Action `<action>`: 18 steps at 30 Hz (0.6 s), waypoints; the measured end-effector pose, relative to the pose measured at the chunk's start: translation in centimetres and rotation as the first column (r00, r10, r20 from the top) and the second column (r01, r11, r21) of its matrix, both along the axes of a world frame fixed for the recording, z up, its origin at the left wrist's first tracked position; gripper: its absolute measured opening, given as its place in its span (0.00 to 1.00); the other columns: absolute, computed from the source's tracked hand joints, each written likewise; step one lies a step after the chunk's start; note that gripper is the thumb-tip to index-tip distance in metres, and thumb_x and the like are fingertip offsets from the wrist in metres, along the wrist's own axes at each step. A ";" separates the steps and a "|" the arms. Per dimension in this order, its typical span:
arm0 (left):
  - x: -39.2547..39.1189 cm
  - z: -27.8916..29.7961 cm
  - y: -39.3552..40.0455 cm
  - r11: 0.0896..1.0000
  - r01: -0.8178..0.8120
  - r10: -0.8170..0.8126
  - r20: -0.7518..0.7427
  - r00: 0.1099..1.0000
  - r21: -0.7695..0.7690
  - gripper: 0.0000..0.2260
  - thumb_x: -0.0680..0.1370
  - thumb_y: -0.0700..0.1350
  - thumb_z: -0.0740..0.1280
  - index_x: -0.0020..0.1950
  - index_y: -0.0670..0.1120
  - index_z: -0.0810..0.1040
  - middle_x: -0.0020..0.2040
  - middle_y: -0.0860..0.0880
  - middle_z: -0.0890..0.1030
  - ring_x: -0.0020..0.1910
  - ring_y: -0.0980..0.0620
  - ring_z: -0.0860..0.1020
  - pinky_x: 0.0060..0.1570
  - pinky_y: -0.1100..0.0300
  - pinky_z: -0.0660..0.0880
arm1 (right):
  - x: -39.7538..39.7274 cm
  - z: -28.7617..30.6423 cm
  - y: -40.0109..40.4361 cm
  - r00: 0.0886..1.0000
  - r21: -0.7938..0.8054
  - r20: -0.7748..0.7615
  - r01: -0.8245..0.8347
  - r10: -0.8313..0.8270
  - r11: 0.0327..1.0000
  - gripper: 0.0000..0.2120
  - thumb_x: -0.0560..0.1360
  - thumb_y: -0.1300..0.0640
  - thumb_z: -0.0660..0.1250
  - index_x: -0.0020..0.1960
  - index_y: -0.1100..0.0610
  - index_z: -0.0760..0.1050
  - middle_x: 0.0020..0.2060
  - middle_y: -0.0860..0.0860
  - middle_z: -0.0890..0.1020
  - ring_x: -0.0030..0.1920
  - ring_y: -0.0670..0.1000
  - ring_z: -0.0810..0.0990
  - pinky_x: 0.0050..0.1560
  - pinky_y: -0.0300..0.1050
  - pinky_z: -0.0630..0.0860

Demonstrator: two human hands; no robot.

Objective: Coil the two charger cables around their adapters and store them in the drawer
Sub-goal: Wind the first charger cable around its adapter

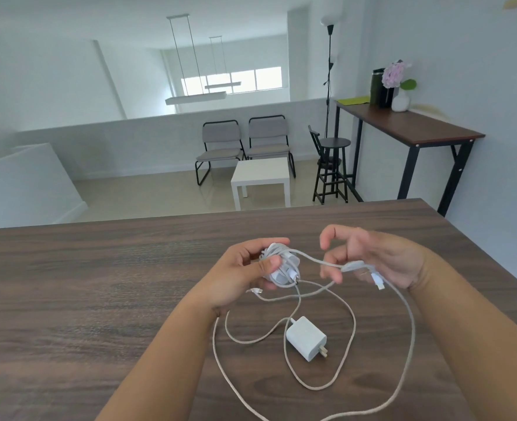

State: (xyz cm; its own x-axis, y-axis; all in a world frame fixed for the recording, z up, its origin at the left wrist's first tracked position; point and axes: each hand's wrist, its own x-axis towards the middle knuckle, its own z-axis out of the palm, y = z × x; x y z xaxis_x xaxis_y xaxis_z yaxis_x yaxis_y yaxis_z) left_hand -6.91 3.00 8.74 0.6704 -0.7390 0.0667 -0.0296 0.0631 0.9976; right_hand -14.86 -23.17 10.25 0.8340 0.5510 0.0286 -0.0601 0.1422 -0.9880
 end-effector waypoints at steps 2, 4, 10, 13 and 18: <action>0.4 -0.3 -0.3 0.998 -0.064 0.063 -0.044 0.997 -0.028 0.18 0.74 0.46 0.72 0.63 0.46 0.79 0.54 0.43 0.83 0.49 0.47 0.81 0.41 0.60 0.80 | 0.4 -2.3 -0.5 0.993 0.361 -0.067 -0.071 0.101 0.930 0.27 0.73 0.43 0.70 0.61 0.59 0.66 0.46 0.66 0.79 0.55 0.66 0.72 0.58 0.56 0.65; 0.8 -0.4 -0.8 0.986 -0.161 0.156 -0.087 0.984 -0.050 0.16 0.76 0.43 0.71 0.63 0.44 0.78 0.54 0.43 0.83 0.49 0.49 0.82 0.41 0.60 0.81 | 0.5 -4.5 -0.4 0.989 0.579 -0.069 -0.070 0.134 0.812 0.25 0.75 0.50 0.69 0.66 0.57 0.63 0.53 0.67 0.77 0.58 0.67 0.73 0.64 0.59 0.66; 2.2 -1.3 -1.7 0.887 -0.461 0.458 -0.082 0.885 -0.028 0.13 0.77 0.43 0.70 0.62 0.46 0.79 0.53 0.46 0.84 0.46 0.55 0.83 0.40 0.62 0.79 | -0.6 -7.8 0.6 0.978 0.643 -0.201 0.172 -0.052 0.746 0.23 0.76 0.56 0.67 0.68 0.52 0.63 0.49 0.63 0.79 0.51 0.61 0.79 0.56 0.54 0.76; 3.5 -1.5 -1.6 0.774 -0.631 0.624 -0.107 0.774 -0.051 0.14 0.77 0.42 0.70 0.62 0.43 0.78 0.54 0.44 0.83 0.45 0.53 0.83 0.39 0.62 0.80 | -1.5 -7.7 0.2 0.892 0.473 -0.308 0.446 -0.332 0.760 0.27 0.69 0.60 0.76 0.64 0.51 0.70 0.33 0.56 0.76 0.32 0.51 0.75 0.35 0.43 0.75; 5.1 -1.1 -0.2 0.651 -0.751 0.744 -0.106 0.660 -0.108 0.14 0.78 0.43 0.70 0.62 0.43 0.78 0.54 0.44 0.82 0.45 0.54 0.82 0.36 0.65 0.78 | -2.0 -7.9 -0.2 0.555 0.140 -0.302 0.830 -0.775 0.540 0.12 0.80 0.61 0.60 0.62 0.58 0.75 0.26 0.51 0.71 0.23 0.45 0.65 0.24 0.36 0.64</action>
